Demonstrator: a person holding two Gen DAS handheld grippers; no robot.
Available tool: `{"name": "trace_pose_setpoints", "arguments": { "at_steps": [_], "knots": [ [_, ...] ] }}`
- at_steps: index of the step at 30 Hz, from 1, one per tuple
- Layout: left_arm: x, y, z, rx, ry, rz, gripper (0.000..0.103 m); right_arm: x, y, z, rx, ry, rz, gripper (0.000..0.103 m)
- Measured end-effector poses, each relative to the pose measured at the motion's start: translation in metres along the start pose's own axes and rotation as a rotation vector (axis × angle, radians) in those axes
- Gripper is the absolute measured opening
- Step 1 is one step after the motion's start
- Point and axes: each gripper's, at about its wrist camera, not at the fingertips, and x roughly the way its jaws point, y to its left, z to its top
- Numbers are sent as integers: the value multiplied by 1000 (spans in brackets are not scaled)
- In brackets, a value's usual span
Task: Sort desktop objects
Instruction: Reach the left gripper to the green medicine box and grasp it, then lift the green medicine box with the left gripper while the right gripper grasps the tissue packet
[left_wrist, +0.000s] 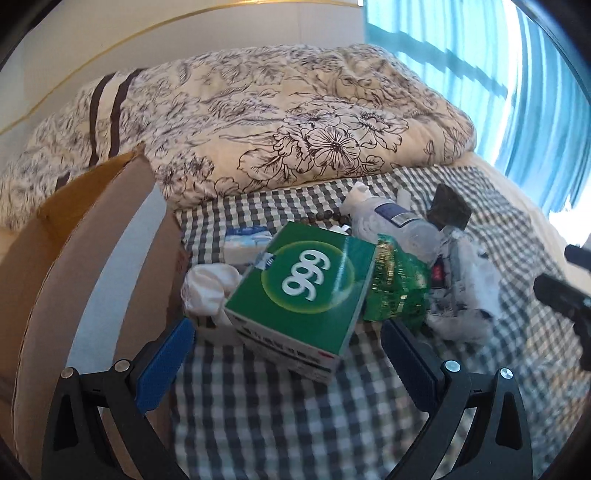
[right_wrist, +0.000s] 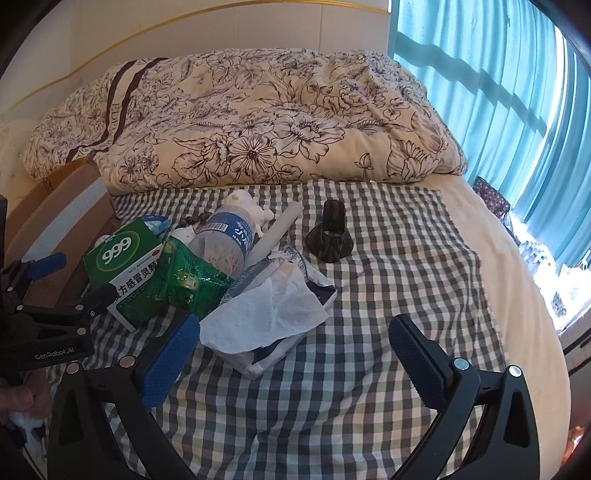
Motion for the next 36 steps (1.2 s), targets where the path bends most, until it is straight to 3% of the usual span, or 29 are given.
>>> {"name": "trace_pose_setpoints", "arguments": {
  "at_steps": [6,10,14,17,24,26,27,29,31,36],
  "knots": [
    [22,6,-1,52,-4,-63,103,19,10,1,-16,18,-7,103],
    [36,8,-2,33,7,-105,103,33,15,0,-24,39,-15,103],
    [39,6,-4,-10,-10,-112,102,48,15,-2,-21,63,-21,103],
    [37,5,-6,-45,-25,-113,91,57,13,-4,-17,79,-26,103],
    [32,6,-10,-106,-42,-92,89,75,15,-11,-12,116,-22,101],
    [30,8,-12,-131,-46,-91,89,79,16,-13,-5,129,-6,95],
    [29,10,-12,-143,-46,-90,89,79,16,-14,1,132,6,87],
    [25,13,-13,-162,-48,-84,89,81,16,-16,14,140,37,67],
    [20,14,-13,-171,-56,-81,89,80,18,-17,20,145,63,37],
    [4,12,-8,-157,-85,-69,89,69,19,-17,27,137,81,19]
  ]
}}
